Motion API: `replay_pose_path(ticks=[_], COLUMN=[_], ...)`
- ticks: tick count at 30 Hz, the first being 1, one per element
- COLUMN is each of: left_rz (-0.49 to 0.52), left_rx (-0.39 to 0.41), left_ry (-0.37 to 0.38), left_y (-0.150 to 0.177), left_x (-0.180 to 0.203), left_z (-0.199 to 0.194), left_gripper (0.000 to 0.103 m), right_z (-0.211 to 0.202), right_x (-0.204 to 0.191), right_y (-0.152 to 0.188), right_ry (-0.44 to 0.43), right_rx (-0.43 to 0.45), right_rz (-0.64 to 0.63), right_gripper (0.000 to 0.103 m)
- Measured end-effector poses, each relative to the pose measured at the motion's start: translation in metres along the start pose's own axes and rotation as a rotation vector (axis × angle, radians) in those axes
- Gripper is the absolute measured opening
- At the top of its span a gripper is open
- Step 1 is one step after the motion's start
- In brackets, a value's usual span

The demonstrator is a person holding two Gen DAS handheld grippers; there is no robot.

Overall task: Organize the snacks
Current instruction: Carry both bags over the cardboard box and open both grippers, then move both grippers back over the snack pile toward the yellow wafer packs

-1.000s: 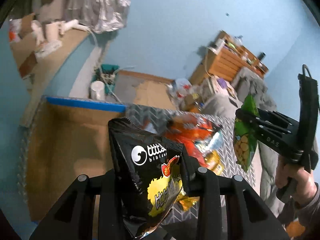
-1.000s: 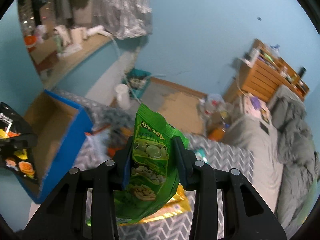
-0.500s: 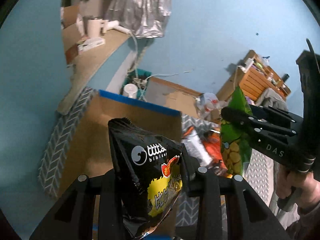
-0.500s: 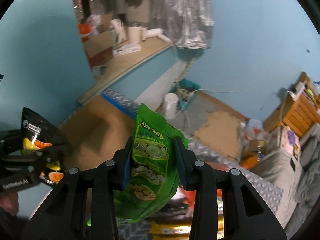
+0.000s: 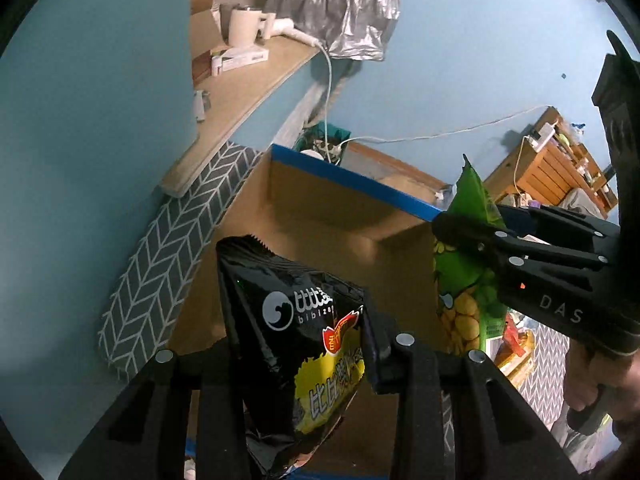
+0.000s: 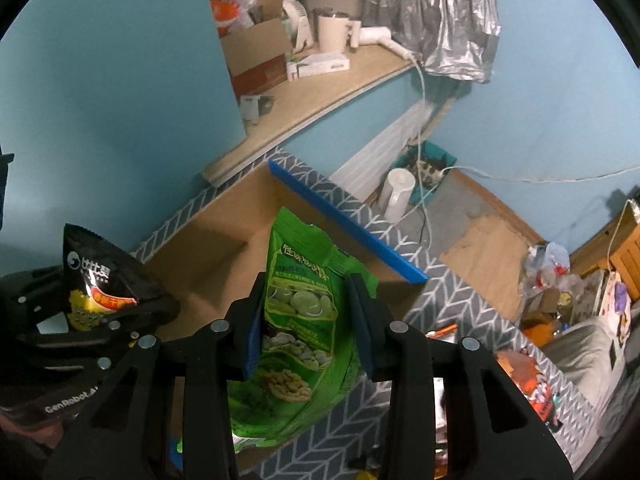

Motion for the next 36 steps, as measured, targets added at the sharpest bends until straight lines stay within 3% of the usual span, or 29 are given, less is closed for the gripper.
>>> replay_pose_path(ticks=[3,5,8,10,16,26,36], left_rz=[-0.007,-0.010,-0.014,-0.015,-0.015,0.045,0.187], left_rx=[-0.007,-0.015,-0.017,-0.012,-0.004,-0.007,-0.041], left_ry=[-0.002,-0.016,-0.034,-0.051,-0.059,0.006,0.101], left_y=[0.001,0.000,-0.001,-0.003,-0.008,-0.019,-0.022], left_x=[-0.002,-0.001,-0.001,-0.003,0.000,0.035,0.097], left_z=[0.003,0.005,0.007,0.006,0.004,0.003,0.012], left_gripper=[0.036,0.038,0.050,0.060,0.068,0.070,0.070], right_z=[0.004,0.007,0.005,0.004,-0.006,-0.028,-0.058], right_x=[-0.002,-0.004,-0.004,-0.002,0.013,0.063,0.120], right_y=[-0.002,-0.004,-0.007,-0.008,-0.008,0.012,0.047], right_ry=[-0.016,-0.017,0.000,0.009,0.068,0.173,0.277], right_rx=[-0.014,-0.022,-0.009,-0.005,0.012,0.002,-0.014], right_rz=[0.008,0.003,-0.008,-0.011,-0.008,0.070,0.198], right_gripper=[0.037,0.046,0.058,0.059,0.067,0.067,0.067])
Point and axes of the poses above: each gripper's, at about its wrist camera, not at the fingertips, and z roughly the way its jaws point, x to its right, y to its underside, the point moved 3 cm from there along z, roughly the way its jaws point, and after that the axes turned 2 degrees about y, right-handed, at the moved point
